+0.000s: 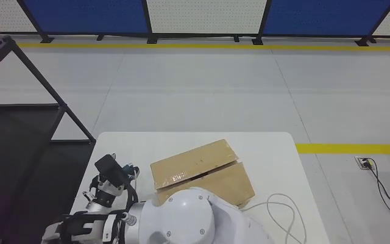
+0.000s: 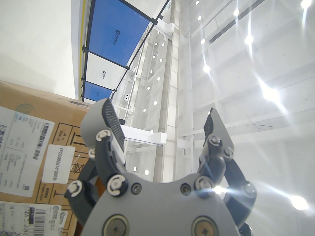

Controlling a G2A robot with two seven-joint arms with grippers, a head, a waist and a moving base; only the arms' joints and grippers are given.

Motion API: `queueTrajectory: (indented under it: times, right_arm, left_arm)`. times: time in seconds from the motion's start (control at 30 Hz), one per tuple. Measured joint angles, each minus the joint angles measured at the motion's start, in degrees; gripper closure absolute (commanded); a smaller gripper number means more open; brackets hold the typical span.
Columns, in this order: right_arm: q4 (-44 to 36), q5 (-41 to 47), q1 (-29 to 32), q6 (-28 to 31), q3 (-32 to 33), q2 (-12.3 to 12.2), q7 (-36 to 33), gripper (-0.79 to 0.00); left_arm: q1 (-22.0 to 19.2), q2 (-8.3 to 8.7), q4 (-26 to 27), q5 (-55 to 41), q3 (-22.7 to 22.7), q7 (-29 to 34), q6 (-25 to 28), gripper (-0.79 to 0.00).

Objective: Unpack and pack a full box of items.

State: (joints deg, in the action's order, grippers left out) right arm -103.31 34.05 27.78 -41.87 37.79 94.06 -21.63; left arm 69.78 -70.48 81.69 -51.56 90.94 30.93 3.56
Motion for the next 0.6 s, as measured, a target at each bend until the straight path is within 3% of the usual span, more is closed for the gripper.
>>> queueTrajectory:
  times: [0.33,0.4,0.6]
  right_arm:
    - [-2.0,-0.2,1.9,-2.1,3.6,-0.2,0.7,0.0]
    - [-1.9,-0.5,2.2,-2.2,4.0,-0.3,0.6,0.0]
    - [-2.1,-1.3,3.3,-2.1,5.3,-0.6,-0.4,0.0]
  left_arm:
    - [0.5,-0.1,1.4,-0.2,-0.5,1.1,0.6,-0.727]
    - [0.6,-0.12,1.7,-0.2,-0.5,1.3,0.7,-0.785]
    - [1.0,-0.22,2.1,-1.1,-0.4,1.5,1.7,-0.785]
